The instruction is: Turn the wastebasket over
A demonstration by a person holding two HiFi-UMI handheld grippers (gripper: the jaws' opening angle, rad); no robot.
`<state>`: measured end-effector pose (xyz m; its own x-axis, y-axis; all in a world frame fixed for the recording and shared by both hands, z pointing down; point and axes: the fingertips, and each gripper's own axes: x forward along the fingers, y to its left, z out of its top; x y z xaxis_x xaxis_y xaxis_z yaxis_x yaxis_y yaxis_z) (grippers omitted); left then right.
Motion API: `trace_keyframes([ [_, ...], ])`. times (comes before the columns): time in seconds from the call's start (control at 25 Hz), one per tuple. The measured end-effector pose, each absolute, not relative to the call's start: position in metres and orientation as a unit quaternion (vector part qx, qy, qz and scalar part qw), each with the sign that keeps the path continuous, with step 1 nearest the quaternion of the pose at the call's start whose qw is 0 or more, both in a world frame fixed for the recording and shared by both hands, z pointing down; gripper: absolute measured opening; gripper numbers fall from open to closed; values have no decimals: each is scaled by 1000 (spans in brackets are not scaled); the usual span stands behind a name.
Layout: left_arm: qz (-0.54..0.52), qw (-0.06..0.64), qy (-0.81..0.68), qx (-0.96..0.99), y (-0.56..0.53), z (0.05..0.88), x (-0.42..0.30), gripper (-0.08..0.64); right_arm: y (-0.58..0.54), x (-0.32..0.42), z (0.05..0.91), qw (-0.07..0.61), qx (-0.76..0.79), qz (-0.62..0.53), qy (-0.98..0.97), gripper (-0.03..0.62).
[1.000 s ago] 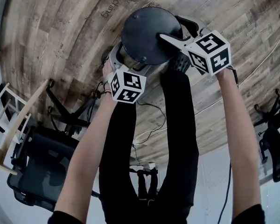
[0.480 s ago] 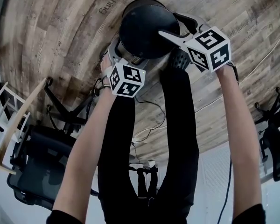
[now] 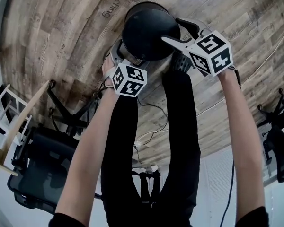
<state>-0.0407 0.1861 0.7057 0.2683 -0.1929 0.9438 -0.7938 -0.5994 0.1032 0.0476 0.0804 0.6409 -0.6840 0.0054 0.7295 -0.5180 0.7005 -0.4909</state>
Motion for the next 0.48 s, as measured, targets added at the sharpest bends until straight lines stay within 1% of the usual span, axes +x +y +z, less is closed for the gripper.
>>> trace_keyframes([
  [0.24, 513, 324, -354, 712, 192, 694, -71, 555, 78, 47, 617, 376, 148, 350, -845, 334],
  [0.48, 495, 323, -374, 714, 179, 633, -84, 555, 70, 36, 561, 367, 158, 342, -850, 334],
])
